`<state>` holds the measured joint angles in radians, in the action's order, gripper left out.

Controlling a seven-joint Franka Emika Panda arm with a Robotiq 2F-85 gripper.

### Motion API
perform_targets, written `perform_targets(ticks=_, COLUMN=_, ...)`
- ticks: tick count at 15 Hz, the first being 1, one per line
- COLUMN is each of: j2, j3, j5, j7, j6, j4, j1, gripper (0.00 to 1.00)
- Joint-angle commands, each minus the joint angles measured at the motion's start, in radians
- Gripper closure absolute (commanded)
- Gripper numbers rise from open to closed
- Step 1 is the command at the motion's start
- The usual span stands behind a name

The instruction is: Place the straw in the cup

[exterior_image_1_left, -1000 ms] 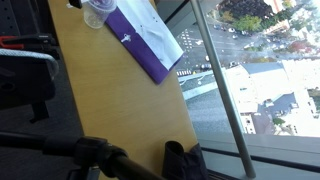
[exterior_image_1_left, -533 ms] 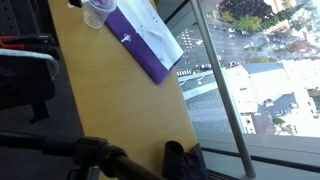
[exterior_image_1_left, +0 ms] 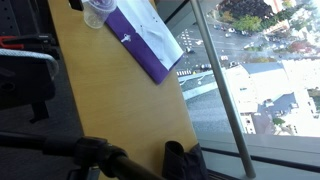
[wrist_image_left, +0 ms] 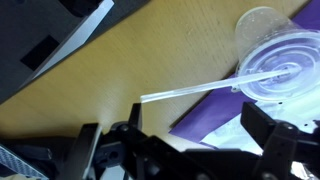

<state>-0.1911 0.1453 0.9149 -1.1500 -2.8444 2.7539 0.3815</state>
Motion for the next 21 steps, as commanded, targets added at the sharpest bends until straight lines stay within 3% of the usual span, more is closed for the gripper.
perform_targets(ticks=1, j2=-0.008, j3=-0.060, j5=0.071, j7=-0.025, j6=-0.008, j4=0.000, j1=-0.028, gripper=0.00)
perform_targets(ticks=9, j2=0.030, j3=-0.140, j5=0.197, j7=-0.111, j6=-0.055, j4=0.003, j1=-0.082, gripper=0.00)
perform_targets(ticks=21, j2=0.029, j3=-0.168, j5=0.500, j7=-0.443, j6=-0.167, j4=0.003, j1=-0.092, gripper=0.00)
